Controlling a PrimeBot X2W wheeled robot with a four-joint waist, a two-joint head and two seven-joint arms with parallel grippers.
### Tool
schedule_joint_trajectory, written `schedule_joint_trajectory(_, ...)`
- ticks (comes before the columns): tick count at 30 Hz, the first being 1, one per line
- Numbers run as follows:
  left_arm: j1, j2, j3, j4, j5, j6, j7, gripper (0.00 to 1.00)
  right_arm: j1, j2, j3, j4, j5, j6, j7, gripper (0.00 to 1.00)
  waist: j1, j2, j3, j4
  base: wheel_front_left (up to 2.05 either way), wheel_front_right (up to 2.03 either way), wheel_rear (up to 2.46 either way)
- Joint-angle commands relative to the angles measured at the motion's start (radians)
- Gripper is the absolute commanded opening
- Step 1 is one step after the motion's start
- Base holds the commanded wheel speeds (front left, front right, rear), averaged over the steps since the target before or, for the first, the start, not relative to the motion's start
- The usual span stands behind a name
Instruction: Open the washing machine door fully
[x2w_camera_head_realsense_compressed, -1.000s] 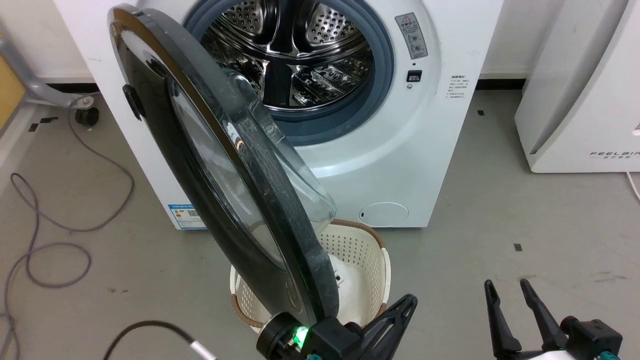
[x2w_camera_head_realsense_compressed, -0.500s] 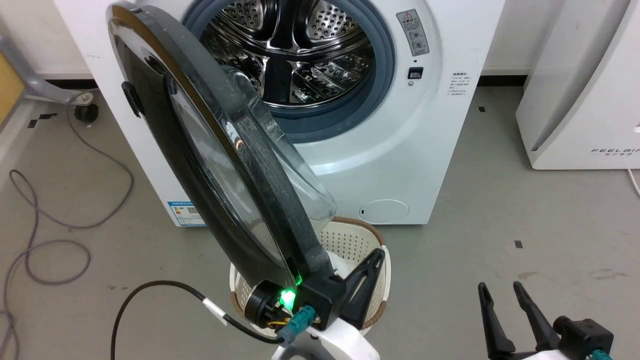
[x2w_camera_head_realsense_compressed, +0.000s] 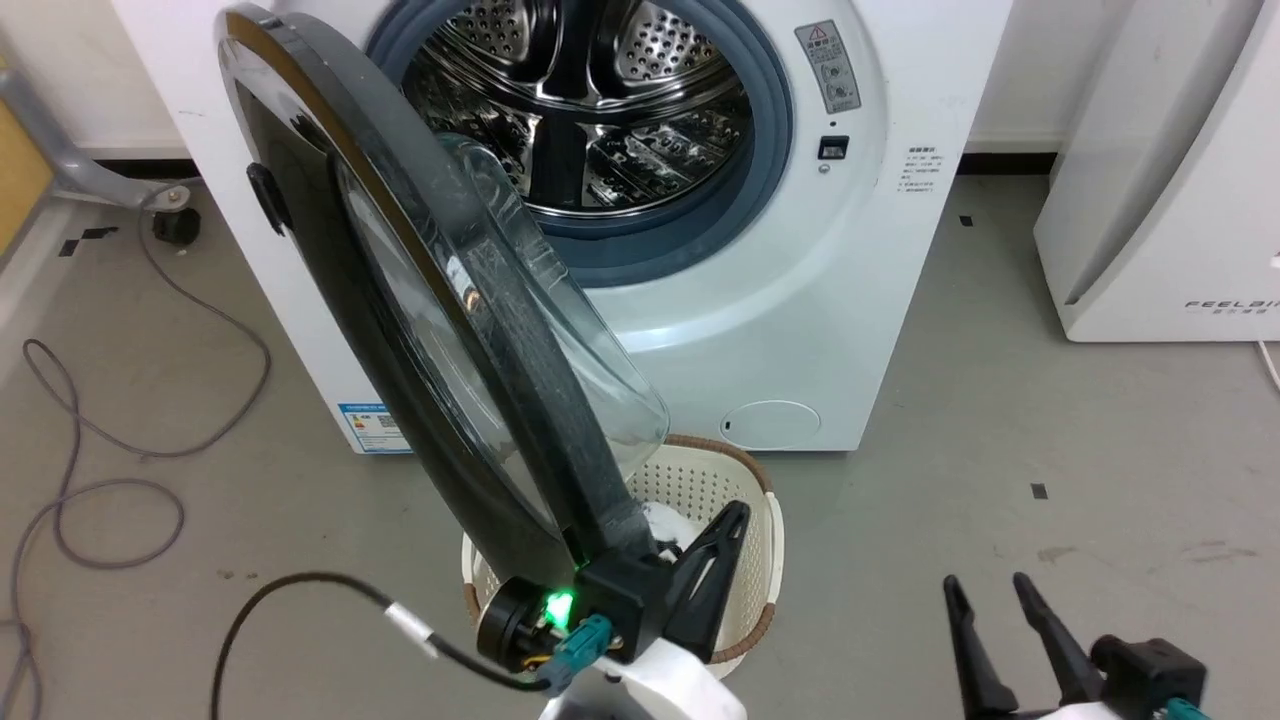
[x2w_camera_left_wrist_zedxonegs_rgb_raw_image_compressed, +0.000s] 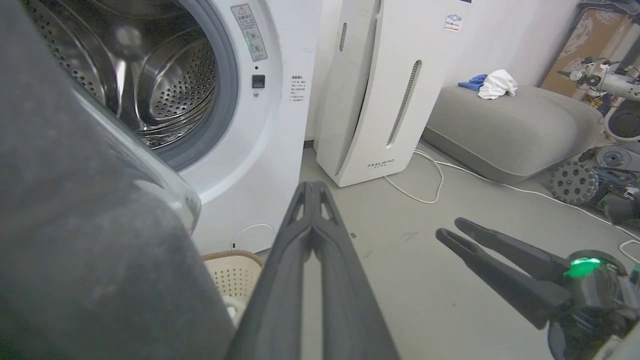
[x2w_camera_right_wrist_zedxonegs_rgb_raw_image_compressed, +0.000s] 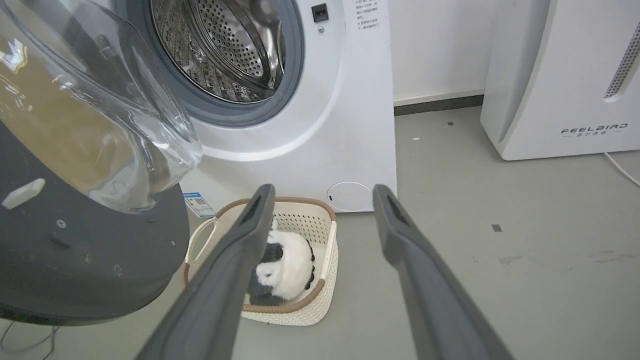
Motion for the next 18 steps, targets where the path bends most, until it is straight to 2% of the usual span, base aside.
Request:
schedule_joint_trajectory(1,0.018,0.019,0.018,-0.012,-0.006,0.010,0.001,0.00,-0.013,0.005,0.007,0.002,-0.013,0.001,0.005,1.00,0.0000,0.0000,-0.001,0.002,0.00,0.00,0.00)
schedule_joint_trajectory(18,0.175,0.105,0.037,-0.253,0.009,0.112,0.088,0.00,0.000,0.005,0.028,0.016,-0.008,0.001,0.037,1.00,0.0000,0.0000,-0.009,0.067,0.00,0.00,0.00)
